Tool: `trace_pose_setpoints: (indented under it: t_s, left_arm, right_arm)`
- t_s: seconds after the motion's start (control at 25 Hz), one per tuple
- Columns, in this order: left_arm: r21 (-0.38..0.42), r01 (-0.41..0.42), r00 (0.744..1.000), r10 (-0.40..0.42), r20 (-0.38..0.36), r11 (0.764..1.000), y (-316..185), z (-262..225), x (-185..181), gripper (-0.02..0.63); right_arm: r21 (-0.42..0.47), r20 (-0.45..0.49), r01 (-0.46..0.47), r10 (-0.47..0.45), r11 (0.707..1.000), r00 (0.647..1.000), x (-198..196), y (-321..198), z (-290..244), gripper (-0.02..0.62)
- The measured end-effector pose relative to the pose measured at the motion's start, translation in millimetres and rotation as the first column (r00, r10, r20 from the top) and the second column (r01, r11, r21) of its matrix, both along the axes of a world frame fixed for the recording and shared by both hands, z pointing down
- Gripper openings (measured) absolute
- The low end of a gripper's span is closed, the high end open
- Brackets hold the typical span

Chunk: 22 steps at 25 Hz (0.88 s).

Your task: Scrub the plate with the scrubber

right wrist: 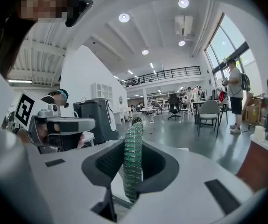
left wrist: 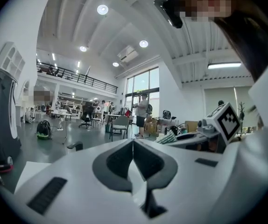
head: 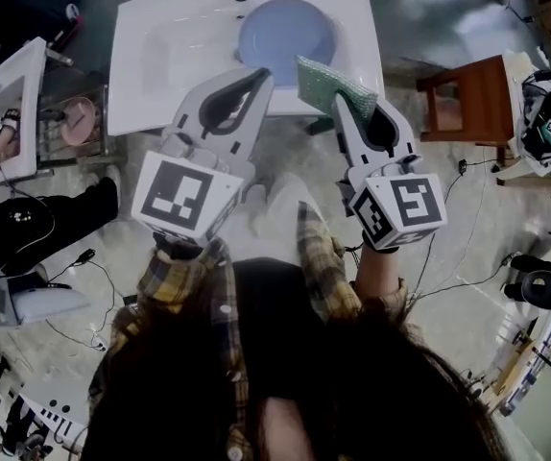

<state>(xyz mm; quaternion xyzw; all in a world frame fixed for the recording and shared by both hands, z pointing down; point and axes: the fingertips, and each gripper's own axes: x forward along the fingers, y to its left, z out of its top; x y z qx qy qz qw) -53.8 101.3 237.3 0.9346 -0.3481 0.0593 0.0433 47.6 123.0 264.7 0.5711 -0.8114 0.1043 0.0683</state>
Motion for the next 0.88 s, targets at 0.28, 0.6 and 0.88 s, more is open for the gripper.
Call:
trace_pose_setpoints:
  t_s: [0.28, 0.6, 0.88]
  left_arm:
    - [-0.006, 0.018, 0.999, -0.018, -0.028, 1.0, -41, 4, 4, 0.014]
    - [0.012, 0.059, 0.998, -0.059, -0.036, 0.998, -104, -11, 25, 0.014]
    - [0.003, 0.096, 0.994, -0.096, -0.044, 0.995, -162, -20, 54, 0.014]
  right_arm:
    - [-0.007, -0.014, 0.022, -0.022, 1.0, 1.0, 7, -48, 2, 0.1]
    - [-0.024, -0.031, 0.062, -0.063, 0.998, 0.998, 28, -112, -3, 0.1]
    - [-0.034, -0.045, 0.095, -0.096, 0.995, 0.994, 59, -171, -11, 0.1]
